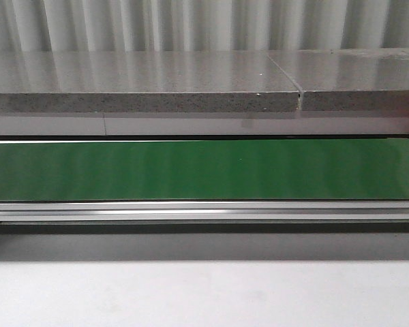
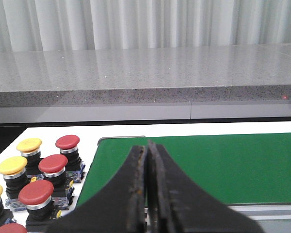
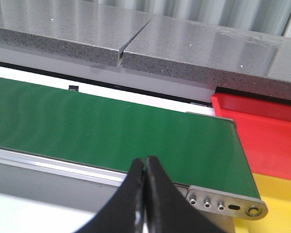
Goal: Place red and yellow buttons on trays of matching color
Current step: 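Move the left gripper down toward the cluster of red buttons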
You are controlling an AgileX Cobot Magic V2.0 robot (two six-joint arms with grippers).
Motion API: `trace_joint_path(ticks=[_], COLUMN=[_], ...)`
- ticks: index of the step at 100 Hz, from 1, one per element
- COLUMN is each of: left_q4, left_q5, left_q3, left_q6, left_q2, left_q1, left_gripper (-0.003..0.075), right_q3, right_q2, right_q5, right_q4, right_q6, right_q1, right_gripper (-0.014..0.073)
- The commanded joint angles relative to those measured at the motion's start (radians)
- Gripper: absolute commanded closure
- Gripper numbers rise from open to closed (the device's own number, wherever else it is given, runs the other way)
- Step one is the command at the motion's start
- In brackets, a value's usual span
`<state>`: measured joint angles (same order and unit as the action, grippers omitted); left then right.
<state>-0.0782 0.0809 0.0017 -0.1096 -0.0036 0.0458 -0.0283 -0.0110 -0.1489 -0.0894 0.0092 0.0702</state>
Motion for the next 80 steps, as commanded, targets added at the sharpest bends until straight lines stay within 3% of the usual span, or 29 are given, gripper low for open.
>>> trace_joint_path(ticks=[1, 25, 54, 80], left_q4=[0.002, 0.002, 0.068, 0.078], left_q5=[-0.081, -0.081, 0.119, 0.555], left_q3=[0.046, 0.026, -0.205, -0.527], left_q6=[-0.009, -0.009, -0.009, -0.009], left_q2=[-0.038, -0.038, 0.048, 0.299], left_q1=[0.009, 0.009, 0.009, 0.009], left_gripper=[0.0740, 0.0740, 0.0740, 0.0740], right_q3=[0.006, 0.006, 0.006, 0.006], right_q2=[-0.015, -0.015, -0.015, -0.015], right_q5=[0.083, 0.083, 0.083, 0.083], right_q4=[-0.011, -0.011, -0.011, -0.011], right_q6=[-0.003, -0.003, -0.003, -0.003], right_q1=[-0.004, -0.004, -0.004, -0.004], right_gripper=[0.0661, 0.0661, 0.0661, 0.0661])
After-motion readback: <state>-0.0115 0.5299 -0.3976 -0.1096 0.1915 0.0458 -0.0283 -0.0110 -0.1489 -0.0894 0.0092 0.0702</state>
